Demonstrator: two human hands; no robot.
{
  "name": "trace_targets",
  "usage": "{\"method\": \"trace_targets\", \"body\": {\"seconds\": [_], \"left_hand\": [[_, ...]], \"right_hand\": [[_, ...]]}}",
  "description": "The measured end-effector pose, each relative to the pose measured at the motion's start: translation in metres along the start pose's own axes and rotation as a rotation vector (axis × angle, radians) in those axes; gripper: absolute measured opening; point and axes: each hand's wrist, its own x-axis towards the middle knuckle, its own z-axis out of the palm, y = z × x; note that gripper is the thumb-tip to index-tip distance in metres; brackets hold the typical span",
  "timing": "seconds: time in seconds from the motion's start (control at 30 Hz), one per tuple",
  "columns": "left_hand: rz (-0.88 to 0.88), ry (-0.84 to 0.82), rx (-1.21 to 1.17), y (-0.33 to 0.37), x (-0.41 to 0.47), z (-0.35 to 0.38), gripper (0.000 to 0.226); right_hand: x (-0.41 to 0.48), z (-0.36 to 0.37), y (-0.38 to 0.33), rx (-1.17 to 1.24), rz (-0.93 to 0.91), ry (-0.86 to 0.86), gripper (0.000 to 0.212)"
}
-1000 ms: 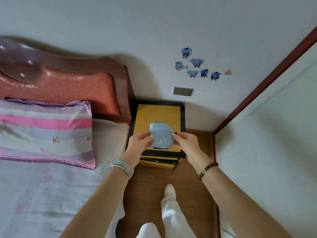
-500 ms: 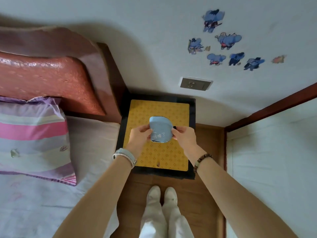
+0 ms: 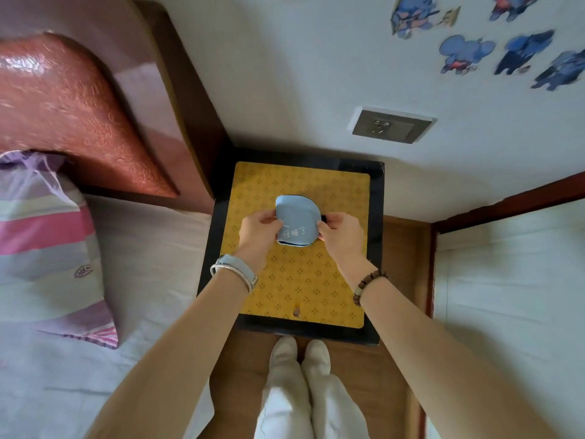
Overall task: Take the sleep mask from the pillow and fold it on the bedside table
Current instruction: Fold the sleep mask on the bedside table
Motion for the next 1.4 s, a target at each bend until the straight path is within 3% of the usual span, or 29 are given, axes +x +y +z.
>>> {"method": "trace_targets", "body": {"seconds": [0.2,0.33,0.53,0.77,1.0,1.17,1.4], "left_hand": [[-0.056,-0.026,-0.032,0.017,-0.022,-0.006,0.043],[-0.084,-0.048,-0.181,0.034,-0.053,-0.023,0.033],[-0.021,-0.093,-0.256,0.065,-0.109,-0.05,0.041],[0.08,-0.055,-0.324,0.074,-0.145,-0.074,0.043],[0.134,-0.051,-0.416,0.064,-0.177,-0.102,0.052],[0.102,-0.013,-0.415,0.035,-0.166,-0.109,0.05],[0.013,0.076,-0.185,-0.003,-0.091,-0.078,0.036]], "right_hand": [[-0.02,-0.015,-0.016,0.029,0.017,-0.016,0.038],[-0.048,-0.043,-0.036,0.092,0.009,-0.004,0.043],[-0.097,-0.08,-0.075,0.194,-0.016,-0.028,0.048],[-0.131,-0.092,-0.089,0.316,-0.08,-0.067,0.036],[-0.154,-0.094,-0.09,0.416,-0.036,-0.13,0.045],[-0.153,-0.083,-0.079,0.412,0.017,-0.174,0.038],[-0.117,-0.037,-0.051,0.188,-0.016,-0.269,0.045]]}}
